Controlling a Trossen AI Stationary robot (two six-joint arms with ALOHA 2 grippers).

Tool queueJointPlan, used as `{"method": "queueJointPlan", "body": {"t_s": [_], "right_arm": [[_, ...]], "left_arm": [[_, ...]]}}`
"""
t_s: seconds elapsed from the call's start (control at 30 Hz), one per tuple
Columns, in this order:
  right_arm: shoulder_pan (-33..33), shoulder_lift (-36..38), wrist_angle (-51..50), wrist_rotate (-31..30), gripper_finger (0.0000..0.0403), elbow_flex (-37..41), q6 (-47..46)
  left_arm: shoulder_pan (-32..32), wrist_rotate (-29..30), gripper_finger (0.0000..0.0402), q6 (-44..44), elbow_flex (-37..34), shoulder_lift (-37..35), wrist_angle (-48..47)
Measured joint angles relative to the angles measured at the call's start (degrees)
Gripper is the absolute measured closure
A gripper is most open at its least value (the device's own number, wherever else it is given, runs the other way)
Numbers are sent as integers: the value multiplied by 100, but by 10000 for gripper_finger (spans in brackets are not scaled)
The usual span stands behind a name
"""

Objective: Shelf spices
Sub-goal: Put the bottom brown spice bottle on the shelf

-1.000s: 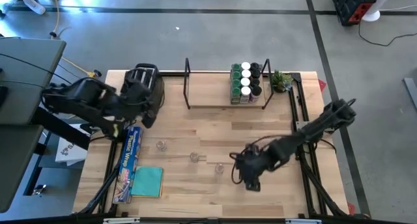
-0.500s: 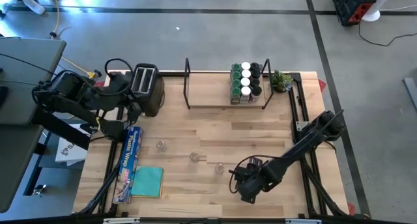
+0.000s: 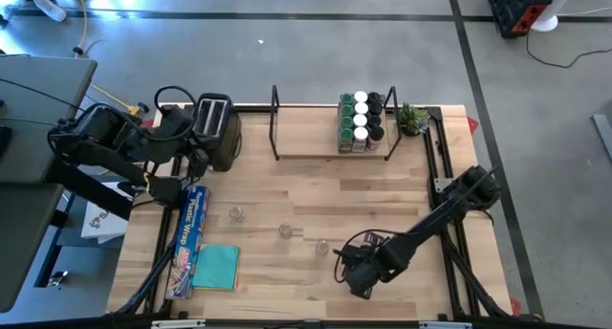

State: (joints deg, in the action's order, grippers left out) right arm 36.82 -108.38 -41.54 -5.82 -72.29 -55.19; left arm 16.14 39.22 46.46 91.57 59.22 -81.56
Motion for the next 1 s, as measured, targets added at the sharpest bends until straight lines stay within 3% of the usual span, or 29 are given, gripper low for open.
{"method": "queueJointPlan", "body": {"t_s": [0.13, 0.33, 0.5, 0.73, 1.0], "right_arm": [[-153, 79, 39, 72, 243, 2, -30], [-799, 892, -444, 968, 243, -140, 111], [-1875, 1361, -1838, 1130, 243, -1438, 755], [-3922, 504, -3263, 981, 243, -3958, 2731], [-6094, -888, -3356, 947, 243, -5398, 4916]], "left_arm": [[0, -4, 402, 0, 0, 2, 2], [0, -55, 402, -23, 0, 0, 2], [2, -11, 402, -111, 0, 2, 2], [0, 116, 402, -109, 0, 0, 52], [0, 557, 402, 187, 0, 2, 205]]}}
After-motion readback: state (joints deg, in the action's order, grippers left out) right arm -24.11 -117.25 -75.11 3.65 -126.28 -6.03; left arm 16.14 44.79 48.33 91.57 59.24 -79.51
